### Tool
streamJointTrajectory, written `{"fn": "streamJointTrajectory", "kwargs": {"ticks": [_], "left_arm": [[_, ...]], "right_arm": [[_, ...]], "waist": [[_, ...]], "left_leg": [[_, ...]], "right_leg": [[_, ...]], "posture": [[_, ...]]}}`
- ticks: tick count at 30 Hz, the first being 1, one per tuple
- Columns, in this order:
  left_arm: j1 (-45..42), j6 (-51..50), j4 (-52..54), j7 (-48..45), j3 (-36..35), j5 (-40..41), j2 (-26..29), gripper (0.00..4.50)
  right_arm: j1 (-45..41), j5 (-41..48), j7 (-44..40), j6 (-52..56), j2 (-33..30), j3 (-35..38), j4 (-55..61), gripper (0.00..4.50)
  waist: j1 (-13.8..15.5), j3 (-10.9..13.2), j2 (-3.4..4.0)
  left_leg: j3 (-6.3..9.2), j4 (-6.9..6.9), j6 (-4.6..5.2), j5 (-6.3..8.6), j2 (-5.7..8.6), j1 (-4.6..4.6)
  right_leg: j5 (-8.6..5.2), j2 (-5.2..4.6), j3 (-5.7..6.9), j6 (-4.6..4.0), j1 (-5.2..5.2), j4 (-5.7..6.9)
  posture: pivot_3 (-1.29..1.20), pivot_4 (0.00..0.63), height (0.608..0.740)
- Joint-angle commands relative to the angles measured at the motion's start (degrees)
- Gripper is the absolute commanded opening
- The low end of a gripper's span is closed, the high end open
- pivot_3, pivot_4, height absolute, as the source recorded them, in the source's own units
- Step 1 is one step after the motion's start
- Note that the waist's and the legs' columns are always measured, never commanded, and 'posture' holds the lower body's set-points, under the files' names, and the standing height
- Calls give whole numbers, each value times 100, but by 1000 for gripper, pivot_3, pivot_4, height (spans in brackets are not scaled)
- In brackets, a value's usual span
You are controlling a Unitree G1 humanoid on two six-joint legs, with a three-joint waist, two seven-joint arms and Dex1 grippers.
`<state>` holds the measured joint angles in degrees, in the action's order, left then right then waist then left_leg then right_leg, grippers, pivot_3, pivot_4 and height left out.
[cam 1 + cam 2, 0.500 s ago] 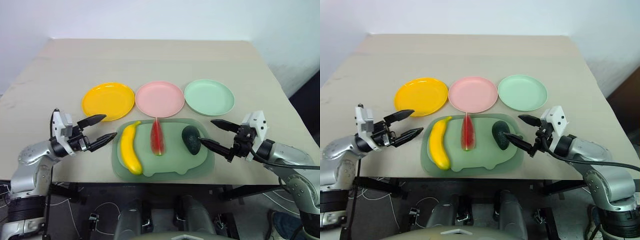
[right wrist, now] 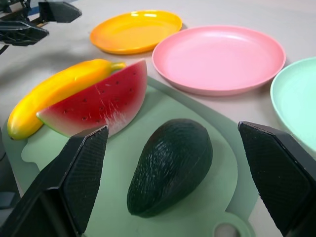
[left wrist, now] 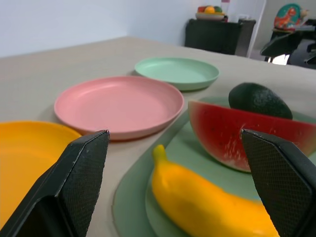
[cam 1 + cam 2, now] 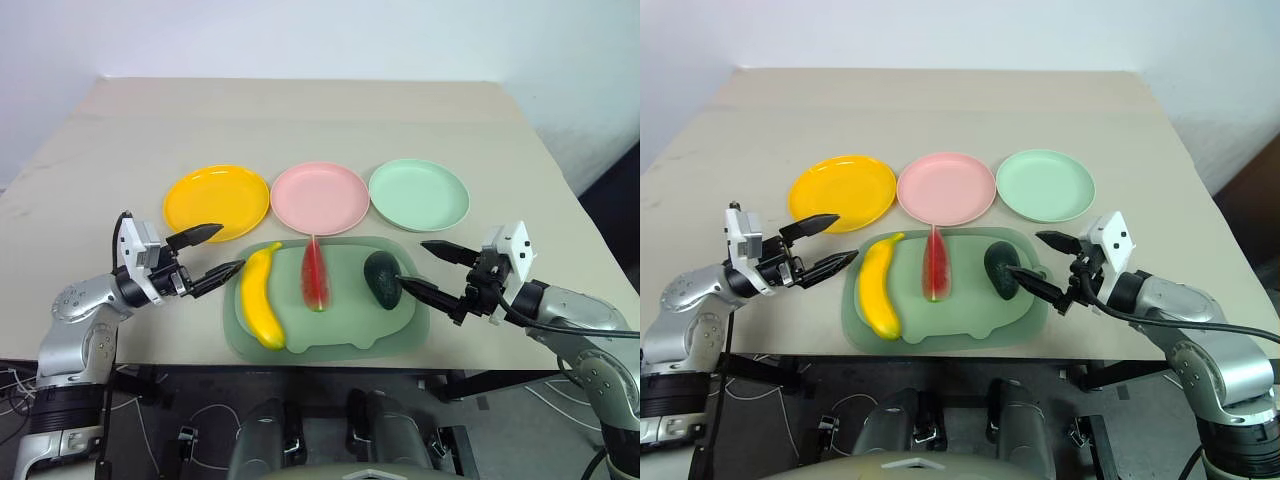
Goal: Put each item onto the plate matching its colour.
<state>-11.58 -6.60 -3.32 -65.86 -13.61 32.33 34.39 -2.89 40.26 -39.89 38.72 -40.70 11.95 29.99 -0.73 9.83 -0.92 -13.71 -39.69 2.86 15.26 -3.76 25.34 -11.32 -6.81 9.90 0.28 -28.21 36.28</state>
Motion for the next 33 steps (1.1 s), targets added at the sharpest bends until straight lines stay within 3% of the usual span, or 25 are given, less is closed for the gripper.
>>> {"fn": "streamJointTrajectory", "kwargs": {"ticks": [1,13,18,31,33], "left_arm": [[-7,98,288,70,140,-45,-118,4456],[-324,173,-72,-123,201,-18,-188,4456],[-477,219,-126,-83,309,-86,-289,4456],[-454,214,-19,-13,340,-103,-290,4456],[-454,219,-37,10,329,-121,-279,4500]], "right_arm": [[-144,231,165,190,-28,227,149,4500],[-1258,387,1286,2173,144,-537,-166,4500],[-1610,636,1512,2785,414,-519,-372,4500],[-1894,28,1523,2600,650,-1106,-693,4500],[-1938,-68,1480,2516,649,-1169,-759,4086]], "waist": [[-2,0,0],[2,-1,0],[-7,-1,0],[-11,-1,1],[-12,-1,1]], "left_leg": [[0,0,0,0,0,0],[1,-8,0,0,-1,3],[0,-15,4,2,0,5],[-3,-15,3,2,-1,5],[-3,-16,3,2,-1,5]], "right_leg": [[4,0,0,-6,0,0],[5,0,0,-9,-2,6],[8,-1,0,-5,2,6],[9,0,-1,-3,-1,10],[9,0,-1,-3,-1,11]], "posture": [[0,150,696],[0,150,696],[0,150,696],[0,150,696],[0,150,696]]}}
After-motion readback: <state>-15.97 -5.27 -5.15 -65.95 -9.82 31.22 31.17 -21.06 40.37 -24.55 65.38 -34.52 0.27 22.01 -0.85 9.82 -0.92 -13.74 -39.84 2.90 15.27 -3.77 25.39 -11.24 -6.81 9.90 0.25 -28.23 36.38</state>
